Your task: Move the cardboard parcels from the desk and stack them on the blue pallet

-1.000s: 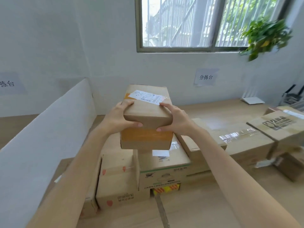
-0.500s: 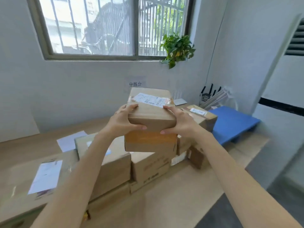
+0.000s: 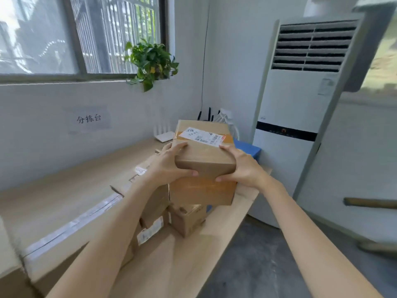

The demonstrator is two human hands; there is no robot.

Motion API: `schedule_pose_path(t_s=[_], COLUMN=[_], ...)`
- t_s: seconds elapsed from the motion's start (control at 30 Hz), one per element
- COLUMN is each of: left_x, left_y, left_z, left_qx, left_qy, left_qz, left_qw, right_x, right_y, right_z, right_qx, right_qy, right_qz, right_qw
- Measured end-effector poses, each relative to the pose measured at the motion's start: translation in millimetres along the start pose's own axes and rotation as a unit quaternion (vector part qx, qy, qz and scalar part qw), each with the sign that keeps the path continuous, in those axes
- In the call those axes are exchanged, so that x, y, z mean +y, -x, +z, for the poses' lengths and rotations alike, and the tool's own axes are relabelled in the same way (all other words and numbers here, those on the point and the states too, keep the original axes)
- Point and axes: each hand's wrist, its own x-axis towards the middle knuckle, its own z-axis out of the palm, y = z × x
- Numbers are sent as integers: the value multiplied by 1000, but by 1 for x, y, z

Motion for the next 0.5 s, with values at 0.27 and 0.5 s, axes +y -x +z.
schedule_pose_path(t_s=[0.27,0.5], left_x=[22,15], left_y=[-137,-278], left_z=[91,154], left_qx=[-25,-17], left_qy=[9,35], left_qz=[42,24], left_qw=[999,999], right_x=[122,217], right_y=[-74,-195], right_z=[-42,-70], right_qx=[23,-7], right_qy=[21,28], right_qz=[49,68], right_qw=[998,997])
